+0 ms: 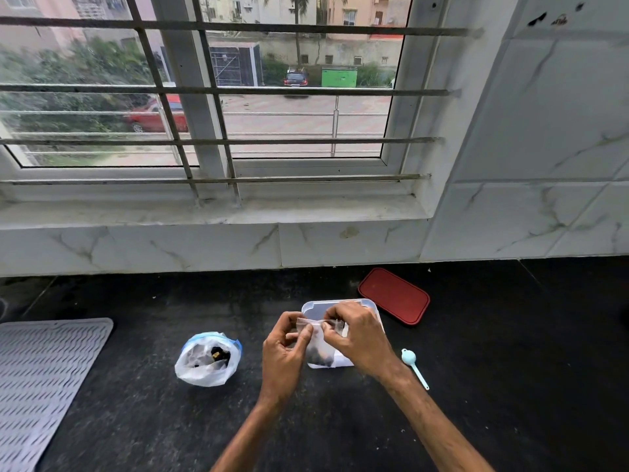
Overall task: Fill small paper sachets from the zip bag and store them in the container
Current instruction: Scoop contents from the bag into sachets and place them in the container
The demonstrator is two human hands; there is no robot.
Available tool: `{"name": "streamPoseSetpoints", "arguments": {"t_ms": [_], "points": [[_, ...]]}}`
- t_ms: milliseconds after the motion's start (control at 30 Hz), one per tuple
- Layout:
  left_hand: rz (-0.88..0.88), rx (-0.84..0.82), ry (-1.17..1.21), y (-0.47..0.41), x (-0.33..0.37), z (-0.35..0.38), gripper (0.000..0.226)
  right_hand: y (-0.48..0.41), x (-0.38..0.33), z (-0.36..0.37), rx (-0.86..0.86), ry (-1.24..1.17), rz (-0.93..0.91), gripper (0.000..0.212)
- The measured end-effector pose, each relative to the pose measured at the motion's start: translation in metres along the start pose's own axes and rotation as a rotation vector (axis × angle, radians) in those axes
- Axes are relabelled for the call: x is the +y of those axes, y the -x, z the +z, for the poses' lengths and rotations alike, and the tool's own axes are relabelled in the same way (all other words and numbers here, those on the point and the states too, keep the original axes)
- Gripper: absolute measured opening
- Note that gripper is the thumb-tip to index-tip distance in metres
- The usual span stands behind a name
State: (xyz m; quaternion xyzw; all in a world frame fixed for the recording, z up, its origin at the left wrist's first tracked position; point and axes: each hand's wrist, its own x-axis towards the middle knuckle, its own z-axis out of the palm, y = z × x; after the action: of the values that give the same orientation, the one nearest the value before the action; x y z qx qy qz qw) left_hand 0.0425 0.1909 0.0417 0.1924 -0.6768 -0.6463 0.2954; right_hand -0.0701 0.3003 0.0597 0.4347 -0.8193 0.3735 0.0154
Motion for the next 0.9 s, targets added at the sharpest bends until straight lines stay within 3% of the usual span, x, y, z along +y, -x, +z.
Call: {"name": "streamPoseSetpoints", "arguments": {"t_ms": [233,433,567,767,900], "points": [[0.011,0.058,0.06,-0.005,0.0,0.0,0.006,0.0,0.007,-0.007,0.074,-0.175,0.116,0.012],[-0.12,-0.121,0.121,-0.007,-0.011,-0.006,0.024,-0.003,0.012,-0.011,0.167,-0.183,0.226,0.018],[-0.154,-0.131,0.044,-0.007,-0.022,-0.009,0.012,-0.004,0.018,-0.019,0.176,-0.236,0.239,0.012],[-0.187,-0.084,-0.024,-0.002,-0.037,-0.007,0.007,0.007,0.024,-0.017,0.036,-0.247,0.262,0.009],[-0.215,-0.211,-0.318,0.011,-0.069,-0.019,0.004,0.026,0.037,-0.005,-0.118,-0.089,0.28,0.005]]}}
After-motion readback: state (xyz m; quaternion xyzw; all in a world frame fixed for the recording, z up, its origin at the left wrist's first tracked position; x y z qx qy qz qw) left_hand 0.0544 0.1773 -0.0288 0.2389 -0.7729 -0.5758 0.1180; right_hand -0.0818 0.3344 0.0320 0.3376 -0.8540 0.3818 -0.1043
